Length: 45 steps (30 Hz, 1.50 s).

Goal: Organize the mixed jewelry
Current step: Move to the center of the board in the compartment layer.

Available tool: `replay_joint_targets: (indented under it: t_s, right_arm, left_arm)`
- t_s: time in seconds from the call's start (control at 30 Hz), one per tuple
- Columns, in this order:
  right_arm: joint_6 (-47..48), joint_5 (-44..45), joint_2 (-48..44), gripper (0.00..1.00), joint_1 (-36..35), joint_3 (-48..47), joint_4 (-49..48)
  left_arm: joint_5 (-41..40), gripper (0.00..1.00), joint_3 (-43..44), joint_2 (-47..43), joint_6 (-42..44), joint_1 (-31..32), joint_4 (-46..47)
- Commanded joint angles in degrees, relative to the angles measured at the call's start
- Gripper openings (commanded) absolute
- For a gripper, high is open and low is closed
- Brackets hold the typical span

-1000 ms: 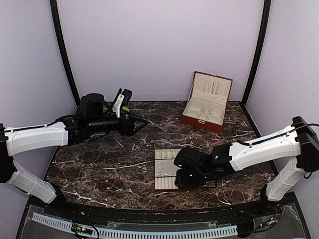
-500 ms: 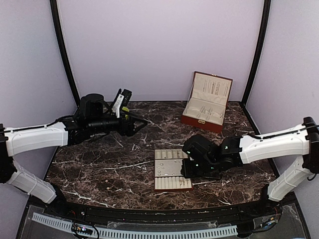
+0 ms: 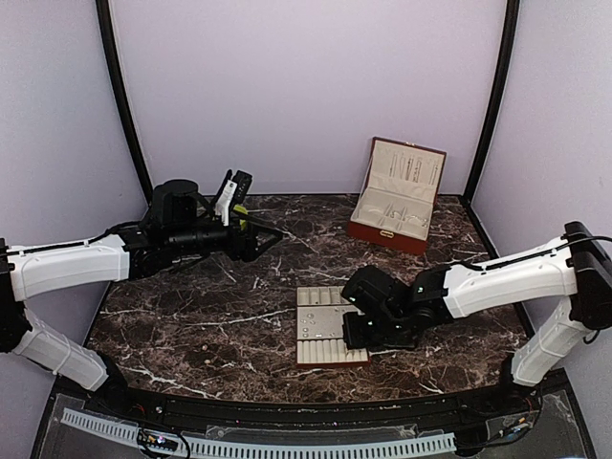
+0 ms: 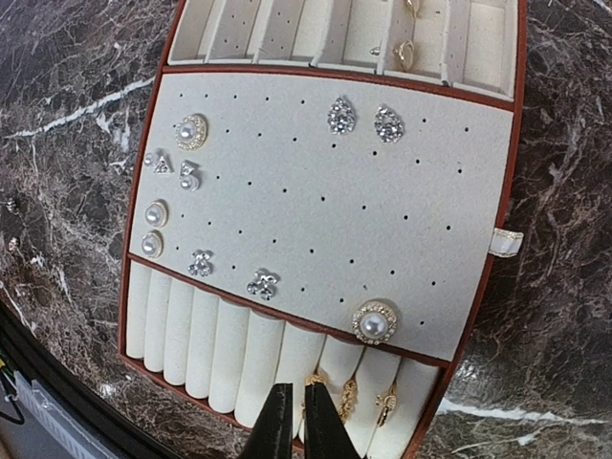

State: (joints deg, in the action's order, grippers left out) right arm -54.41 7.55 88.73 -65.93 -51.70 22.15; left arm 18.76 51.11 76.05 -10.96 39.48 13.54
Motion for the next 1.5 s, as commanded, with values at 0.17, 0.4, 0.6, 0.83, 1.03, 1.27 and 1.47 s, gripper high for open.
replay_joint_targets:
  t_s: [0.17, 0.4, 0.6, 0.83, 1.03, 1.27, 1.47]
  right_arm:
    - [0.7, -1.5, 2.2, 0.06, 0.4, 1.1, -2.6]
    - [0.9, -2.7, 2.5, 0.04, 0.4, 1.4, -2.8]
    - [0.2, -4.0, 2.0, 0.03, 0.2, 2.3, -2.9]
    - [-0.1, -4.9, 2.1, 0.02, -0.3, 2.4, -3.0]
    - [-0.2, -5.5, 2.6, 0.02, -0.6, 2.4, -3.2]
    - [-1.0, -6.6, 3.5, 0.02, -1.1, 2.7, -3.9]
    - [-1.5, -7.2, 4.2, 0.02, -1.9, 2.7, -3.7]
  left_arm:
    - [-0.2, 0.76, -0.9, -1.6, 0.0, 0.0, 0.6]
    - [-0.1, 0.76, -0.9, -1.5, -0.1, 0.0, 0.6]
    - [-0.1, 0.76, -0.9, -1.5, -0.1, 0.0, 0.6]
    - [-0.1, 0.76, -0.9, -1.4, 0.0, 0.0, 0.6]
    - [-0.1, 0.76, -0.9, -1.3, 0.0, 0.0, 0.6]
    - [-0.1, 0.76, -0.9, -1.3, 0.0, 0.0, 0.5]
    - [-0.2, 0.76, -1.0, -1.3, 0.0, 0.0, 0.6]
